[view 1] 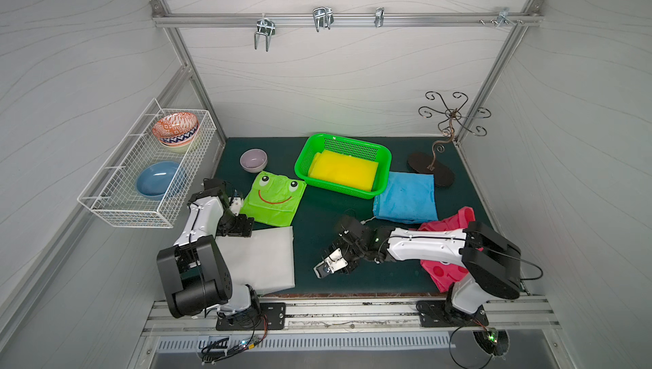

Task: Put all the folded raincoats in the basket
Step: Move the raincoat to the center of the board.

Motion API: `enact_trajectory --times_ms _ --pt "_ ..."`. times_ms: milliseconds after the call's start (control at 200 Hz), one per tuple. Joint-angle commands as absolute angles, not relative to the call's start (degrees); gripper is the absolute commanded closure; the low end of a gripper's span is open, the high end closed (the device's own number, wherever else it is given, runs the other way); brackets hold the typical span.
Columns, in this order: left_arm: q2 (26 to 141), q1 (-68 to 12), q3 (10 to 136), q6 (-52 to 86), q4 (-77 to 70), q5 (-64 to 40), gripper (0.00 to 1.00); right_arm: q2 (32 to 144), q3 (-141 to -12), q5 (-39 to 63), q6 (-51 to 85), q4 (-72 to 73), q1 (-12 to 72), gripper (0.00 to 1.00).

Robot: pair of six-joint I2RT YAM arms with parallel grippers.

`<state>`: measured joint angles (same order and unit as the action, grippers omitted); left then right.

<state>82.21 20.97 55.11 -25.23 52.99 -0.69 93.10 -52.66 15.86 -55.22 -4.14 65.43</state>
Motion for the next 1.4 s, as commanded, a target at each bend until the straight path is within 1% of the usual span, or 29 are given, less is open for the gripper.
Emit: enact_trajectory --times_ms 0,5,10,30,80,135,190,260,300,325,360,385,410,450,485,535,565,625,750,805,895,1010,1135,1210,1395 --pt "80.79 21.18 53.35 -28.38 52.56 0.63 0.01 93.11 -54.76 23.96 -37.6 4.28 64.94 0.12" --pt "80.78 21.18 53.31 -28.38 52.47 0.76 0.01 93.27 -54.76 23.98 -37.26 4.86 64.99 0.07" --pt "80.78 21.18 53.24 -28.39 52.43 0.86 0.01 93.48 -54.76 24.03 -36.95 5.46 65.06 0.04" --pt "80.84 21.18 52.9 -28.39 51.95 1.47 0.01 93.95 -54.84 24.26 -36.12 7.19 65.25 0.01" --pt "81.15 21.2 52.27 -28.02 50.98 2.89 0.01 96.47 -56.26 24.8 -33.91 10.08 65.89 0.01" --pt "81.53 21.18 51.84 -27.24 50.33 3.76 0.01 99.38 -59.58 24.6 -32.38 9.38 66.7 0.01" --pt "81.52 21.18 51.27 -26.64 50.03 3.78 0.01 101.36 -61.75 21.19 -29.52 10.33 67.84 0.01" --pt "81.06 21.23 50.14 -26.45 49.77 3.16 0.01 101.68 -62.4 13.84 -21.55 14.57 68.52 0.01" --pt "80.71 21.18 49.16 -26.9 49.39 2.98 0.01 101.55 -62.75 7.93 -13.56 16.43 68.35 0.01" --pt "80.52 21.19 48.49 -27.27 49.06 2.97 0.01 101.41 -63.57 4.27 -6.06 15.35 67.87 0.01" --pt "80.34 21.25 47.59 -27.82 48.6 3.08 0.01 101.23 -66.03 -0.38 4.75 8.44 66.66 0.01" --pt "80.21 21.22 46.9 -28.22 48.24 3.08 0.01 101.34 -69.18 -1.85 12.8 1.3 65.31 0.01" --pt "80.08 21.18 46.35 -28.59 48.0 3.1 0.01 102.13 -72.13 0.41 18.84 -5.3 63.5 0.01" --pt "79.81 21.18 45.58 -29.08 47.81 3.13 0.01 104.25 -75.54 10.26 23.26 -10.84 60.24 0.01" --pt "79.42 21.18 45.04 -29.26 47.86 2.96 0.01 105.98 -76.44 18.37 26.33 -11.87 58.1 0.01" --pt "78.67 21.19 44.46 -29.67 48.07 2.6 0.01 108.01 -75.77 25.64 30.32 -10.41 56.27 0.04" --pt "78.13 21.18 44.19 -29.78 48.24 2.27 0.01 109.14 -75.48 28.21 31.02 -9.72 55.85 0.06" --pt "76.91 21.22 43.79 -30.25 48.85 1.38 0.01 111.58 -76.27 29.48 30.39 -10.91 55.96 0.08" --pt "74.1 21.18 42.39 -32.47 50.62 0.05 0.01 115.88 -80.93 34.98 28.61 -14.76 56.86 0.1" --pt "73.01 21.2 41.02 -33.62 50.39 0.43 0.01 116.81 -83.03 35.6 27.47 -17.11 58.1 0.1" --pt "71.74 21.18 38.8 -34.49 49.25 1.6 0.01 118.91 -87.46 31.97 24.64 -23.65 60.91 0.1" --pt "71.61 21.18 37.91 -34.41 49.39 1.75 0.01 122.22 -95.27 23.91 20.83 -34.15 64.74 0.1" --pt "71.04 21.19 37.97 -33.46 49.31 1.46 0.01 124.91 -100.91 18.63 19.86 -40.28 67.11 0.14" --pt "70.73 21.21 38.3 -32.9 49.65 1.07 0.01 125.98 -102.3 18.4 21.38 -42.14 67.43 0.17" --pt "70.42 21.19 38.6 -32.26 50.1 0.77 0.01 127.88 -101.08 25.05 24.17 -40.35 67.04 0.28"
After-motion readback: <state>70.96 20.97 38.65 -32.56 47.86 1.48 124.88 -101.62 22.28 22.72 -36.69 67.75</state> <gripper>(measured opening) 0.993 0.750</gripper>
